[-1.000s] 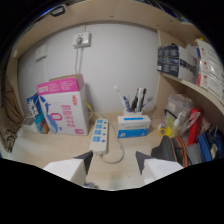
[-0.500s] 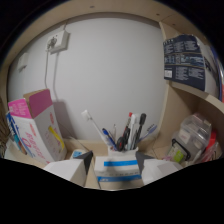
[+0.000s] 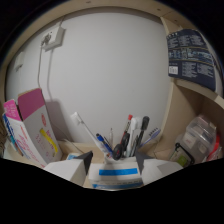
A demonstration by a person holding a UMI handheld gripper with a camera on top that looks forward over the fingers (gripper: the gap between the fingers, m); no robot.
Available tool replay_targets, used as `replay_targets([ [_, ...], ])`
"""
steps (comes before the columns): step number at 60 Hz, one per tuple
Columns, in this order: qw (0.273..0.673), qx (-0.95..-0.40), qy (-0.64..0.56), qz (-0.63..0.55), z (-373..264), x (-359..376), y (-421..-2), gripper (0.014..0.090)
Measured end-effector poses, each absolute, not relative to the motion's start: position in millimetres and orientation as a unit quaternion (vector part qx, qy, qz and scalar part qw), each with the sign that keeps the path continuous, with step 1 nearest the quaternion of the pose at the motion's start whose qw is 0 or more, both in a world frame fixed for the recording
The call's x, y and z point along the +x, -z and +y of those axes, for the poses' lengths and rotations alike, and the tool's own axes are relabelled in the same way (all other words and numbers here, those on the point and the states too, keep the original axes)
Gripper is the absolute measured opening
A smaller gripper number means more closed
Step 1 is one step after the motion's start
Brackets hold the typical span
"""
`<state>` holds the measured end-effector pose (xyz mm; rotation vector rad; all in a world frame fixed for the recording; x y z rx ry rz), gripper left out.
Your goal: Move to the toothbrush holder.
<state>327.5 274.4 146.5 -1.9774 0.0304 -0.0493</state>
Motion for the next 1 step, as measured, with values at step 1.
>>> replay_targets([
  [1,0.549,-0.835,0.021,0.013,274.5,327.7,-146.6,0.0871],
])
